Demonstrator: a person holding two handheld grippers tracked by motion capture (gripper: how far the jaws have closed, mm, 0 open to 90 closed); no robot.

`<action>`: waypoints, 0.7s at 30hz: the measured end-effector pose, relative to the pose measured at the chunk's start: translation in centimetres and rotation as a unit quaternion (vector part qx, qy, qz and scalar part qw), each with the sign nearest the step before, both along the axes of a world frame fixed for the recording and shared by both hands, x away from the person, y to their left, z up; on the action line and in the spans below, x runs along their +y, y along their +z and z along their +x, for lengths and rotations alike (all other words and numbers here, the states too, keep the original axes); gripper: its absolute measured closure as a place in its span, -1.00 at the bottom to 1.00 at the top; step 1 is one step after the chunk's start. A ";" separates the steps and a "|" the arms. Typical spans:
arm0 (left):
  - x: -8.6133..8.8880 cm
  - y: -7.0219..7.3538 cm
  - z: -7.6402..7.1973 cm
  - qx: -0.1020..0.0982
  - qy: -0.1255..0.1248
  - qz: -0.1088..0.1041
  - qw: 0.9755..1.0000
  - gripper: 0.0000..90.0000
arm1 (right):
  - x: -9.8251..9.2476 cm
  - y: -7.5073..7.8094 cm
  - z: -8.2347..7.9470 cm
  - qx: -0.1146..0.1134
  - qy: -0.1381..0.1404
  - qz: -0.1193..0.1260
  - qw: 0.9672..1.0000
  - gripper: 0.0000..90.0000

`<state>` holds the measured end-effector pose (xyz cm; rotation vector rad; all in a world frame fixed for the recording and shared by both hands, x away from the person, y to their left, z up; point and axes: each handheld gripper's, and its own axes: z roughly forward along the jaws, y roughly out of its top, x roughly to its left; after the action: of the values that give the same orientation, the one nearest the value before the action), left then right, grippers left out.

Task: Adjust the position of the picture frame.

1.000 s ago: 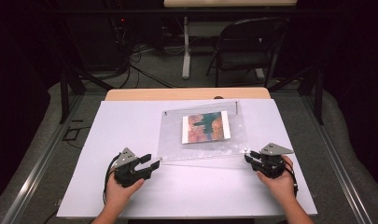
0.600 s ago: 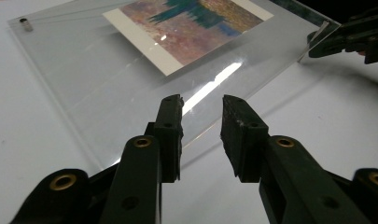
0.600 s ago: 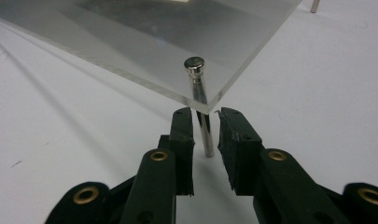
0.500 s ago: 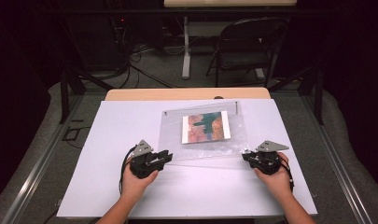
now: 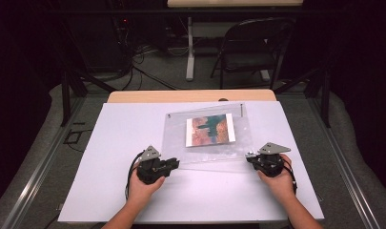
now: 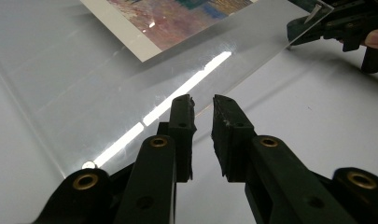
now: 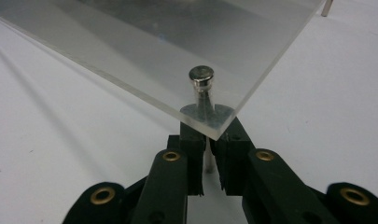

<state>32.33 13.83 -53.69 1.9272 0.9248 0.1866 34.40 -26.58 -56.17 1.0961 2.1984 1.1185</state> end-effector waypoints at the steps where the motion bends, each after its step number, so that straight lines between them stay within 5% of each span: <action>1: -0.1 0.0 -0.1 0.000 -0.001 0.004 1.000 0.73 | 0.0 0.0 0.0 -0.003 0.001 -0.001 1.000 0.85; 21: -1.0 -1.4 0.2 0.034 -0.019 0.048 0.998 1.00 | 1.8 1.6 -2.4 0.002 0.043 0.004 0.999 0.87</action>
<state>32.49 12.86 -55.12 2.0500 0.9376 0.1451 32.00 -24.78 -54.60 1.0158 2.2661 1.1627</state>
